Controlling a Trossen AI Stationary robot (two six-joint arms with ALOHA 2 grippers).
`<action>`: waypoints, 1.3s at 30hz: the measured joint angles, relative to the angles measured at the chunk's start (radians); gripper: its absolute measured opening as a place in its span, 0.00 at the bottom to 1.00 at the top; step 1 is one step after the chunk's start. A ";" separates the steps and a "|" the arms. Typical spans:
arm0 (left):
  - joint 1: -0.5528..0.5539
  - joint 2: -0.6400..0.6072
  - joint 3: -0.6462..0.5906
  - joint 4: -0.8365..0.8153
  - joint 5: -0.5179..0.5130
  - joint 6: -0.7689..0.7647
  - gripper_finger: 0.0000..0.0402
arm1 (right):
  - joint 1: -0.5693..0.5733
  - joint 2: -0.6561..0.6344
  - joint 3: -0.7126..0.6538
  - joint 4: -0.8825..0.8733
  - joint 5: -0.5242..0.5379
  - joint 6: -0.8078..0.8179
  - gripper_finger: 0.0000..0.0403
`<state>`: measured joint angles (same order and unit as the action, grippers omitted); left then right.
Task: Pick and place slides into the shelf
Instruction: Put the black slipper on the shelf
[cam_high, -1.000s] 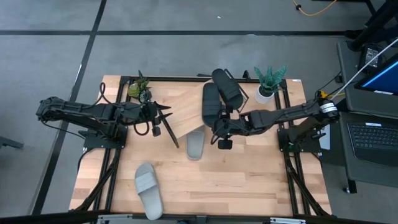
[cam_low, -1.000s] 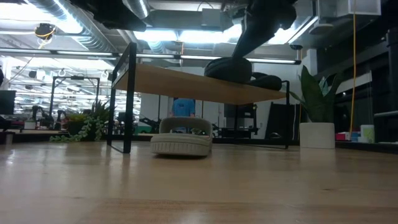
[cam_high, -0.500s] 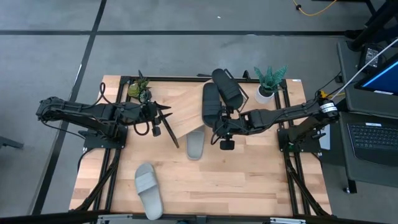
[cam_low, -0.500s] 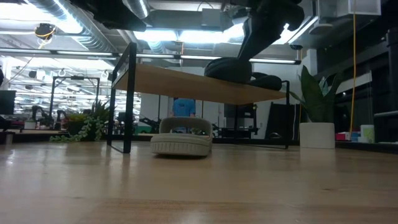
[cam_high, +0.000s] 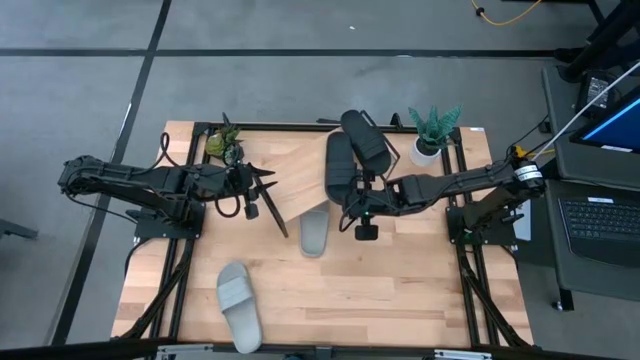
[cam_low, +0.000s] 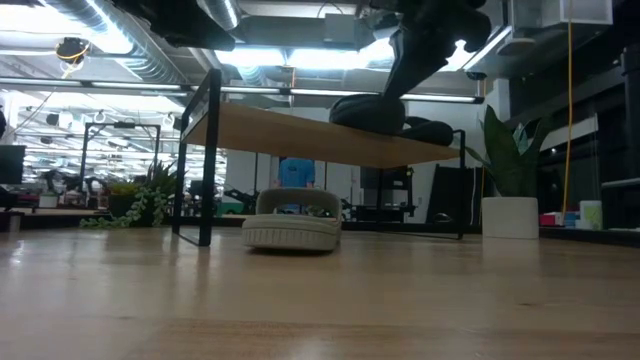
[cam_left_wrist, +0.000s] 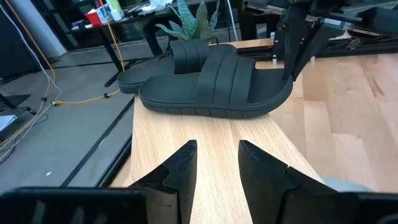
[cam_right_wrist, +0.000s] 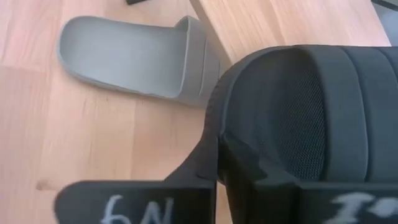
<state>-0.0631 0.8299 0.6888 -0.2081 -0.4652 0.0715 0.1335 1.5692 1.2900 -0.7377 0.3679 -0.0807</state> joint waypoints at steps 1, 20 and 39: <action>0.000 0.000 0.000 0.000 0.000 -0.006 0.27 | -0.001 0.000 0.000 -0.002 0.001 -0.007 0.03; 0.000 0.000 0.000 0.000 0.000 -0.012 0.27 | -0.003 -0.015 0.002 0.010 0.082 -0.132 0.01; -0.001 0.000 0.000 -0.001 0.000 -0.038 0.27 | -0.016 -0.044 0.116 -0.138 0.077 -0.317 0.01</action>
<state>-0.0636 0.8303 0.6888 -0.2089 -0.4656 0.0333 0.1174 1.5253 1.4064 -0.8754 0.4453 -0.3979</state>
